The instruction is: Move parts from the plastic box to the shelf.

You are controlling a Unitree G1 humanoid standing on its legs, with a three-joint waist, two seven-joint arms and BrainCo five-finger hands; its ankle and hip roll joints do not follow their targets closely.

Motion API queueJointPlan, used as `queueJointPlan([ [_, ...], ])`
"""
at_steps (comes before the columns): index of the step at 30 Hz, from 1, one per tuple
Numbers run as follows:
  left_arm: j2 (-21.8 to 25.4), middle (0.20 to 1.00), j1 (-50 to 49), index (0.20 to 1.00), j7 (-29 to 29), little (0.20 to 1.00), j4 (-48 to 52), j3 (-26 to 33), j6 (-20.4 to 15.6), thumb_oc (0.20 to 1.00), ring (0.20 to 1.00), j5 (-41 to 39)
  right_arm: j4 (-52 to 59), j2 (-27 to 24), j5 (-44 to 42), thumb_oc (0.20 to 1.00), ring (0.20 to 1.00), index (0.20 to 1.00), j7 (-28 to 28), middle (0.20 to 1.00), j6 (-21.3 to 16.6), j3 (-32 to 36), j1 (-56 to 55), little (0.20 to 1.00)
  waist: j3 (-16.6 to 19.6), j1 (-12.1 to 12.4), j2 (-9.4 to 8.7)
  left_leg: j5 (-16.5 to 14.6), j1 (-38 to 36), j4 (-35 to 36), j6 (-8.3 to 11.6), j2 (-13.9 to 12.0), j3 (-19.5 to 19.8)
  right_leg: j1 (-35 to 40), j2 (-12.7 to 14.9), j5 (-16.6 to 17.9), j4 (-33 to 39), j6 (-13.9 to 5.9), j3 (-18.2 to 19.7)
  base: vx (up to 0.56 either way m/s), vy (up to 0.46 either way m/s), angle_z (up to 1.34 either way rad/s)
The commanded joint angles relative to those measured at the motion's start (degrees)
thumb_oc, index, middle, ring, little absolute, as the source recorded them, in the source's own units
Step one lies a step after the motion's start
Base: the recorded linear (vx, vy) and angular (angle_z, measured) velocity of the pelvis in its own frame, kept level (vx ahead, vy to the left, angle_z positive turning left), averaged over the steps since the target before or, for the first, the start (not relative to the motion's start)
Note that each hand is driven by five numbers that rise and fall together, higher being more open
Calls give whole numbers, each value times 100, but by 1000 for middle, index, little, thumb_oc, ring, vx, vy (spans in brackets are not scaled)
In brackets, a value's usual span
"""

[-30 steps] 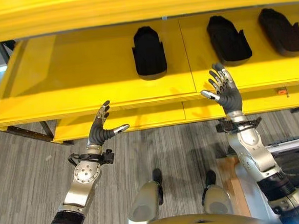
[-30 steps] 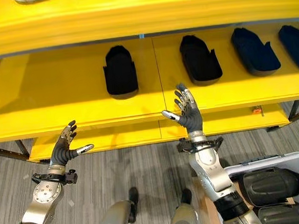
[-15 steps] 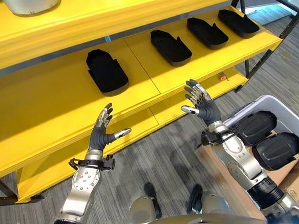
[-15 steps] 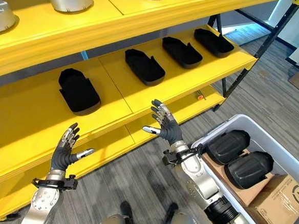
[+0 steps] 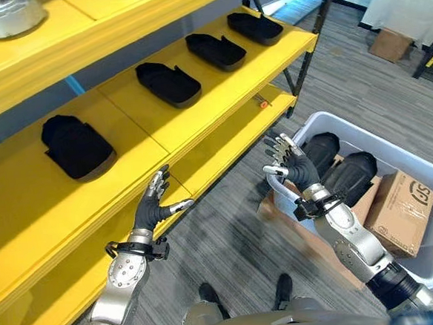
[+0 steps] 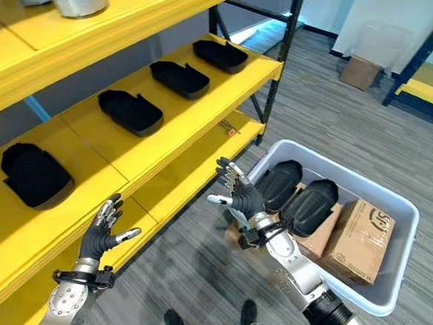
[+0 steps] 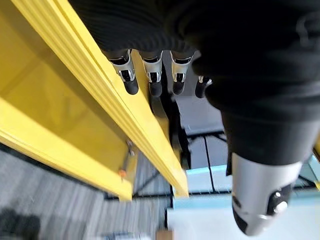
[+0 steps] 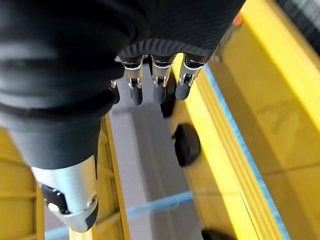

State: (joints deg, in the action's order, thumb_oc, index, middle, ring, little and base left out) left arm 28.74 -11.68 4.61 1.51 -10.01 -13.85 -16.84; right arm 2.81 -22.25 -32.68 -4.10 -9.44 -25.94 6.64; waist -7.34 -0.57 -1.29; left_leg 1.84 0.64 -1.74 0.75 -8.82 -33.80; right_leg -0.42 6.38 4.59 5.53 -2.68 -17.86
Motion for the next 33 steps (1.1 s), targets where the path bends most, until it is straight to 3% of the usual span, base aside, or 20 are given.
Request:
queueJointPlan([
  [1,64,1000,160,1000,-167,1000,112,-115,-189,1000,1000,-29,474,98,-173,1000,1000,1000,138,1000,-312,352,19,1000,83,-56,-46,-197,-37,105,164,-24,588,153,-34,-751,-317,-381,-98,29,-111,-25],
  [12,-186,1000,452,1000,-240,1000,-143,-348,-211,1000,1000,-83,623,-102,-54,1000,1000,1000,-15,1000,-517,1046,-457,1000,72,-390,27,56,-64,-28,451,-422,480,170,-388,-864,-238,-154,173,20,-138,-12],
  [15,-237,1000,483,1000,-218,1000,-191,-357,-219,1000,1000,-123,639,-128,-36,1000,1000,1000,-37,1000,-563,1194,-575,1000,16,-432,0,54,-60,-154,472,-491,639,170,-480,-954,-340,-71,298,31,-165,-17],
  [17,-290,1000,491,1000,-164,1000,-144,-251,-237,1000,1000,-231,615,-168,5,1000,1000,1000,-50,1000,-560,1267,-607,1000,-79,-399,-51,-130,175,-620,420,-418,1213,112,-515,-1092,-539,14,459,33,-190,-59],
  [19,-335,1000,523,1000,-146,1000,-157,-187,-270,1000,1000,-387,541,-181,68,1000,1000,1000,-32,1000,-538,1176,-495,1000,-171,-265,-113,-100,460,-872,254,-141,1873,19,-526,-1035,-598,104,636,-35,-102,-72],
  [20,-321,1000,458,1000,-116,1000,-85,-168,-281,1000,1000,-330,410,-136,-38,1000,1000,1000,68,1000,-512,999,-354,1000,-263,34,-179,-331,843,-1168,102,537,2994,-8,-572,-1048,-664,137,989,-29,-84,-83],
  [21,-318,1000,460,1000,-116,1000,-84,-166,-280,1000,1000,-330,406,-134,-39,1000,1000,1000,69,1000,-514,999,-348,1000,-252,27,-183,-319,867,-1172,99,541,2999,-27,-568,-1040,-663,136,984,110,-105,-161],
  [22,-253,1000,340,1000,-145,1000,12,-135,-290,1000,1000,-222,403,-117,-75,1000,1000,1000,139,1000,-480,962,-354,1000,-296,148,-219,-368,1142,-1122,34,827,3410,36,-626,-1081,-685,138,1126,138,-60,-169],
  [25,-208,1000,202,1000,-139,1000,59,-121,-282,1000,1000,-239,319,-128,-99,1000,1000,1000,156,1000,-485,957,-375,1000,-370,233,-202,216,1582,-627,147,734,3846,123,-702,-1168,-788,157,1263,157,23,-70],
  [27,-236,1000,272,1000,-13,1000,-22,-93,-285,1000,1000,-212,223,-118,-25,1000,1000,1000,49,1000,-520,928,-234,1000,-497,345,-150,523,1779,16,215,673,4428,189,-826,-1283,-864,180,1537,119,88,-17],
  [33,-318,1000,306,1000,46,1000,-123,-80,-308,1000,1000,-173,206,-88,45,1000,1000,1000,72,1000,-476,955,-308,1000,-358,399,-22,806,1366,445,310,436,4487,457,-878,-1455,-755,129,1933,153,169,-87],
])
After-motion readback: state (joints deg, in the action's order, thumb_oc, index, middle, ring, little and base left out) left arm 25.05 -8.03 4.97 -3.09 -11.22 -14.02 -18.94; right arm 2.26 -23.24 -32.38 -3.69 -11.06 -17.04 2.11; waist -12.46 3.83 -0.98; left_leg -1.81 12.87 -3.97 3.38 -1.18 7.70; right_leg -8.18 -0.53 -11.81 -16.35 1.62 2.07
